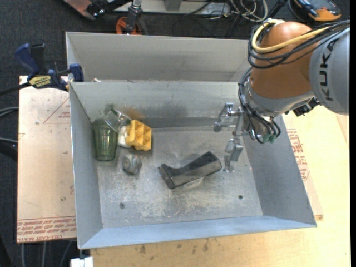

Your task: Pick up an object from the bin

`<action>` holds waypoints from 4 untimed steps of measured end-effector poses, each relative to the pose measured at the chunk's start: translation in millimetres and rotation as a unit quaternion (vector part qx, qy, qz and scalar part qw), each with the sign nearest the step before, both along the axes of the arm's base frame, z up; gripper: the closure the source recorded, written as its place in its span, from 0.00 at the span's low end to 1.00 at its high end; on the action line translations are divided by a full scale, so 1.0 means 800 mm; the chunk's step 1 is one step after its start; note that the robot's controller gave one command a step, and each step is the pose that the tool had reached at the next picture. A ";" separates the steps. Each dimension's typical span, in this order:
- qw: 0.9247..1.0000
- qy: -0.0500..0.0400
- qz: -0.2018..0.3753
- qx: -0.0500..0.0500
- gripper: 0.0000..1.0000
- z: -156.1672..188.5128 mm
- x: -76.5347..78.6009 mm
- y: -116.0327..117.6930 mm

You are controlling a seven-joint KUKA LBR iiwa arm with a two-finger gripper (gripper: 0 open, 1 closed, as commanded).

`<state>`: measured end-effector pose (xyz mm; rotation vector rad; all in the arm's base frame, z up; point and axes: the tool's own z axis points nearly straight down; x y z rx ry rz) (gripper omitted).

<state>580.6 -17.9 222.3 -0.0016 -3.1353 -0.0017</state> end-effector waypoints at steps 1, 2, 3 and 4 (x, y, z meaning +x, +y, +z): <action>1.000 -0.004 0.000 0.000 0.00 0.005 0.002 0.000; 1.000 -0.007 0.006 0.000 0.00 -0.051 -0.027 0.002; 1.000 -0.007 0.022 0.000 0.00 -0.116 -0.030 0.008; 1.000 -0.025 0.012 0.001 0.00 -0.138 -0.019 0.009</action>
Offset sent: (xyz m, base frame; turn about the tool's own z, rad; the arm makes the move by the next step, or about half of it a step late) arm -0.0551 0.0044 -0.1045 -0.0322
